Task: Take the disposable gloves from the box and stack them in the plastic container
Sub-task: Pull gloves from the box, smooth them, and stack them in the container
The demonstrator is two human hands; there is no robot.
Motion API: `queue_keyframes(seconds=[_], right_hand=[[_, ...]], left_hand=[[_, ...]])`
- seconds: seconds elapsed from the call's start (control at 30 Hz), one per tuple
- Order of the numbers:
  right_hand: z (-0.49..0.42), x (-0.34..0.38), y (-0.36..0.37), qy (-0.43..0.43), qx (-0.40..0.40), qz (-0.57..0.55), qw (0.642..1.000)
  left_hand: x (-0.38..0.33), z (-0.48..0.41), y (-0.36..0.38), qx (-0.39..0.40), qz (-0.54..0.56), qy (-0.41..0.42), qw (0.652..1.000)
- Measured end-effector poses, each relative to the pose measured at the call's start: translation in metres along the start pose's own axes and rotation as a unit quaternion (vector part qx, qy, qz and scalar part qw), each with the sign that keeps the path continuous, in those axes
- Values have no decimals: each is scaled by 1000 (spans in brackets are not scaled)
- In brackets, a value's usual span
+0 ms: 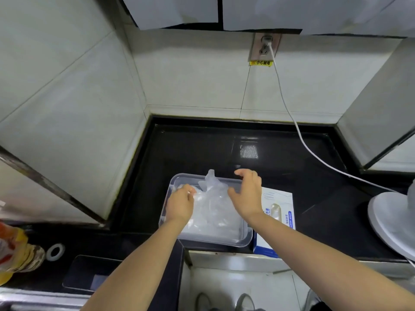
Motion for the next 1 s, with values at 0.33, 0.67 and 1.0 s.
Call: queue_keyframes(seconds=[0.33,0.67,1.0], right_hand=[[24,-51,90,171,288,29,942],[31,-54,113,110,374,96,916],[42,-65,117,182,425,119,879]], left_hand=[[-7,-1,25,40,-91,63,993],[-65,25,51,194,-40,175,964],[-6,16,53,214,-515,84,826]])
Point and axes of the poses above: each hand's wrist, its own z-axis away from the middle knuckle, its own y-axis out of the palm, x = y × z, the point moved 8 cm from there along -z, towards the middle knuckle, and after that the axes turned 3 degrees about -y, right-handed, at the moved point
